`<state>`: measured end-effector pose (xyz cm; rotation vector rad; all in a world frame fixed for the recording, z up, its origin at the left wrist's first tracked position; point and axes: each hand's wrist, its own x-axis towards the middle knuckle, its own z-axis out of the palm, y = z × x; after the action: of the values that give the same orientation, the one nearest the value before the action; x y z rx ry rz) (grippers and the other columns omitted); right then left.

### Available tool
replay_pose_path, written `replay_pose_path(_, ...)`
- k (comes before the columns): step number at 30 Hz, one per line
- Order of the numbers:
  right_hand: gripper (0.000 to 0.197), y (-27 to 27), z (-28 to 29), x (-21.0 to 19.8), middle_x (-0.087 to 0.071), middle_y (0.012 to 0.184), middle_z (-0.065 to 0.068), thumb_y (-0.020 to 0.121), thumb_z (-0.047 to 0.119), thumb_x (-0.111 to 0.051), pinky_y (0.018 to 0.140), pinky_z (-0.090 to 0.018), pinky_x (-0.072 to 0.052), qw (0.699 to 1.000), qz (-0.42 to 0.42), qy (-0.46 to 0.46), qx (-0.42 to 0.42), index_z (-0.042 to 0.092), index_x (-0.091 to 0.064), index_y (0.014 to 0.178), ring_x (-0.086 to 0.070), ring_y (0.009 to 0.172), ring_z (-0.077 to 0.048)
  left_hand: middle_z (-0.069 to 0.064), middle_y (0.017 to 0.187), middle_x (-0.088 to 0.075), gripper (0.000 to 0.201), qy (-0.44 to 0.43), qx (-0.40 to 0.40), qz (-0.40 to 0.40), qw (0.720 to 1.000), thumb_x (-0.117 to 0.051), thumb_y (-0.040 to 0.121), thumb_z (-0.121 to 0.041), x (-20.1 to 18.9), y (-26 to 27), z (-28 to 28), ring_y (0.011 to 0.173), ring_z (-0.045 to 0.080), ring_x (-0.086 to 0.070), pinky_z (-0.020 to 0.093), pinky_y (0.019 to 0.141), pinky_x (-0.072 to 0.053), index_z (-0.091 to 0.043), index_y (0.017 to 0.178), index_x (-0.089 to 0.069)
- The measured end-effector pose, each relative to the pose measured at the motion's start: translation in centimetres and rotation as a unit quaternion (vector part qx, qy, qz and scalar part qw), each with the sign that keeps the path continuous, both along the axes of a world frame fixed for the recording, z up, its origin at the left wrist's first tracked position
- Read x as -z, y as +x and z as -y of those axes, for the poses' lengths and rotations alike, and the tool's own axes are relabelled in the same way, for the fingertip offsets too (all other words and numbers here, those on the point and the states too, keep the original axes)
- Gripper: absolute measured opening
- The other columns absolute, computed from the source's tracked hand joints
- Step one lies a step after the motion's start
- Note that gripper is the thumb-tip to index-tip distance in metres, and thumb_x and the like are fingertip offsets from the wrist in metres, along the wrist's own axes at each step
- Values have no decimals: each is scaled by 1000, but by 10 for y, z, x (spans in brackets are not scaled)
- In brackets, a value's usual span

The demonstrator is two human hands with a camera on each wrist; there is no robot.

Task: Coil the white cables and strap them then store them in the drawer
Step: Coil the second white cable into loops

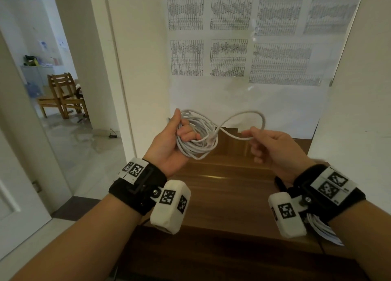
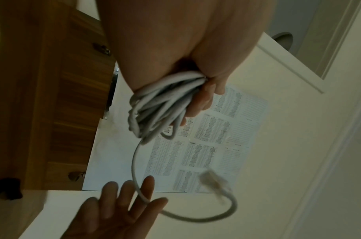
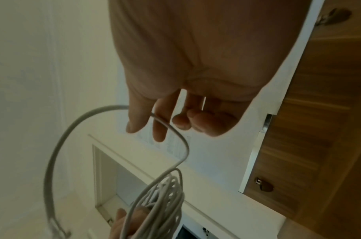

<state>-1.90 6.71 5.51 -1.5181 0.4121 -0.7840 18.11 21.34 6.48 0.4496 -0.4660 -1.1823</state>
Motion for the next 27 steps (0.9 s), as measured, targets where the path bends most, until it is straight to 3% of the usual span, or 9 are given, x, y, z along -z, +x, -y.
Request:
replay_pose_path(5,30,17,-31,-6,-63,59,-8,93,32,-67,47,-25,-48,980,-39,-183,71,9,-78,76,-54,48,-16,-6,56,-38,29,36,-78,28,996,-49,100,-37,1,-24,7,48,7,-41,21,68,-41,-18,79,-48)
replay_pose_path(8,39,29,-43,-5,-63,57,-12,94,34,-66,45,-29,-50,981,-40,-174,75,3,-74,72,-55,45,-20,-3,60,-42,31,61,-104,53,991,-50,101,-35,7,-34,14,51,10,-45,24,60,-49,-16,77,-50)
replay_pose_path(12,34,37,-56,-4,-67,57,-7,91,34,-70,47,-31,-53,975,-91,-200,39,7,-75,73,-59,47,-21,15,89,-65,49,106,-123,177,971,-47,100,-47,14,-42,20,74,24,-63,35,66,-53,-3,95,-66)
replay_pose_path(15,31,41,-56,-5,-66,58,-5,83,34,-78,48,-26,-54,981,-130,-146,-5,3,-76,80,-59,49,-17,7,106,-75,58,92,-119,160,976,-39,100,-52,12,-47,20,91,15,-74,30,74,-60,-2,113,-66)
replay_pose_path(18,33,43,-53,-7,-62,57,-4,79,31,-82,44,-25,-47,990,-131,-41,-31,0,-72,80,-53,46,-14,8,93,-76,61,103,-135,163,972,-40,97,-58,14,-48,24,82,17,-74,30,66,-60,-4,94,-68)
replay_pose_path(20,28,45,-54,-6,-60,56,-5,79,28,-83,42,-24,-44,992,-124,-17,-31,3,-70,76,-50,44,-13,8,83,-71,59,110,-140,160,971,-49,87,-64,16,-46,24,70,18,-69,30,53,-55,-7,84,-65)
replay_pose_path(23,28,47,-53,-1,-60,55,-5,79,24,-83,43,-24,-46,993,-116,-9,-24,-1,-71,77,-51,44,-13,5,74,-61,57,97,-113,176,973,-53,74,-69,20,-43,25,59,19,-57,30,48,-46,-13,74,-59)
replay_pose_path(25,28,46,-52,3,-64,60,-7,78,19,-84,47,-25,-50,993,-110,-21,-31,-6,-73,85,-57,48,-14,3,65,-54,53,88,-119,192,970,-51,79,-67,17,-40,26,55,19,-52,29,47,-42,-15,67,-52)
replay_pose_path(27,25,45,-55,7,-68,68,-10,76,14,-85,52,-27,-53,996,-77,-18,-33,0,-76,95,-62,55,-17,0,59,-44,47,81,-129,167,974,-50,91,-57,13,-34,24,51,15,-46,27,48,-41,-17,67,-46)
